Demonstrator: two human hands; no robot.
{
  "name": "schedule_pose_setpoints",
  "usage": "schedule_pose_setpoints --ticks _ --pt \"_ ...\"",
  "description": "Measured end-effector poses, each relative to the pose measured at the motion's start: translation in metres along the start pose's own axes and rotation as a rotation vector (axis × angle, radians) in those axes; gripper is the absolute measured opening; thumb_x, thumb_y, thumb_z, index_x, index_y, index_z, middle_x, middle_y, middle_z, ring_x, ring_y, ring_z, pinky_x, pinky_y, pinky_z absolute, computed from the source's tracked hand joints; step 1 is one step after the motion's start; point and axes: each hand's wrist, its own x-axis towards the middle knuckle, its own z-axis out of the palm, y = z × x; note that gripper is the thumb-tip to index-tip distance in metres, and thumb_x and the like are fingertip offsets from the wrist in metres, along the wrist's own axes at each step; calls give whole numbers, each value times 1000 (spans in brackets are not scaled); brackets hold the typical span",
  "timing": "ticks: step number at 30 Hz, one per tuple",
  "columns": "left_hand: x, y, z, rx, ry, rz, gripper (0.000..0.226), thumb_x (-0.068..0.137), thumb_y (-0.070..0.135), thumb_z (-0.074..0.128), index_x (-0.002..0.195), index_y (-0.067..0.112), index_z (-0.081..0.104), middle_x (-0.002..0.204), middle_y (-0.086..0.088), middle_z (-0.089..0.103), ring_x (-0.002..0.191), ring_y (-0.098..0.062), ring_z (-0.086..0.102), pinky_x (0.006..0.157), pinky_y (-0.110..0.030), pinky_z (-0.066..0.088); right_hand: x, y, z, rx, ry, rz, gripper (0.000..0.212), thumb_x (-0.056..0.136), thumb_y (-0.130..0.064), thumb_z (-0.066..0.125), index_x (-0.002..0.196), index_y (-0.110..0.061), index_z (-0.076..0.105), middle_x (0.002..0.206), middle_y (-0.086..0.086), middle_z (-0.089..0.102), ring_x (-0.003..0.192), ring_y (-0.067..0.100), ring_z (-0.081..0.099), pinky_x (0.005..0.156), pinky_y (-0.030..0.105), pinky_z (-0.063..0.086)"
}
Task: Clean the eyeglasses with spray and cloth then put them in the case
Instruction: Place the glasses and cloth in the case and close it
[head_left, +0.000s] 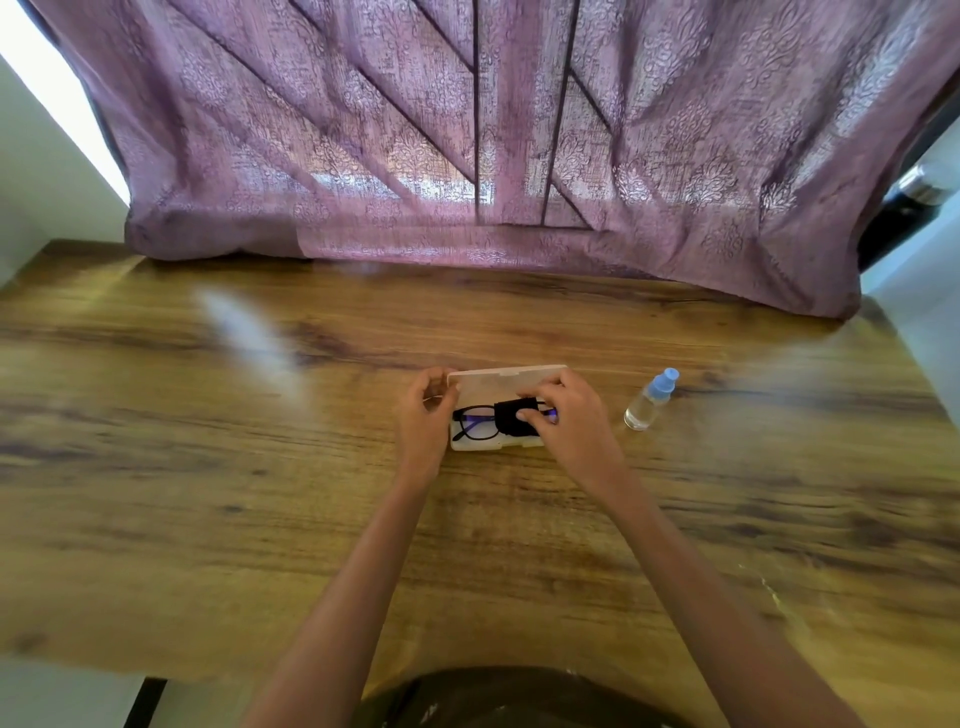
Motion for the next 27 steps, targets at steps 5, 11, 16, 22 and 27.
schedule_pose_setpoints --ticks 5,11,16,22,27 --pt "1 -1 -1 0 2 -14 21 93 21 62 113 13 65 104 -1 68 96 -15 63 73 -13 51 3 8 -10 -106 -18 -101 100 64 -41 87 147 -20 36 147 4 34 136 23 31 109 36 31" --pt "-2 -2 -4 -50 -45 9 22 93 17 63 114 25 64 103 15 67 95 5 63 78 -12 49 2 26 0 -213 -226 -117 124 62 -32 89 155 -30 7 162 -4 7 150 22 -2 115 49 24" --pt "-9 -5 -11 -119 -218 -4 49 92 17 64 137 30 49 127 14 60 117 3 56 89 -12 48 0 32 2 -167 -178 -151 112 65 -27 88 154 -24 20 157 2 23 147 25 7 116 45 23" --pt "-13 -9 -19 -94 -513 -19 90 75 4 78 144 33 27 140 15 44 130 2 45 103 -19 43 -2 32 1 -170 -132 -206 104 65 -27 88 151 -20 30 153 4 30 143 26 18 117 42 27" --pt "-15 -5 -21 -79 -496 -12 88 79 1 74 150 17 25 148 -3 42 135 -12 43 111 -40 40 -6 31 0 -175 -67 -232 96 64 -26 88 146 -20 38 146 0 38 137 20 25 112 31 28"
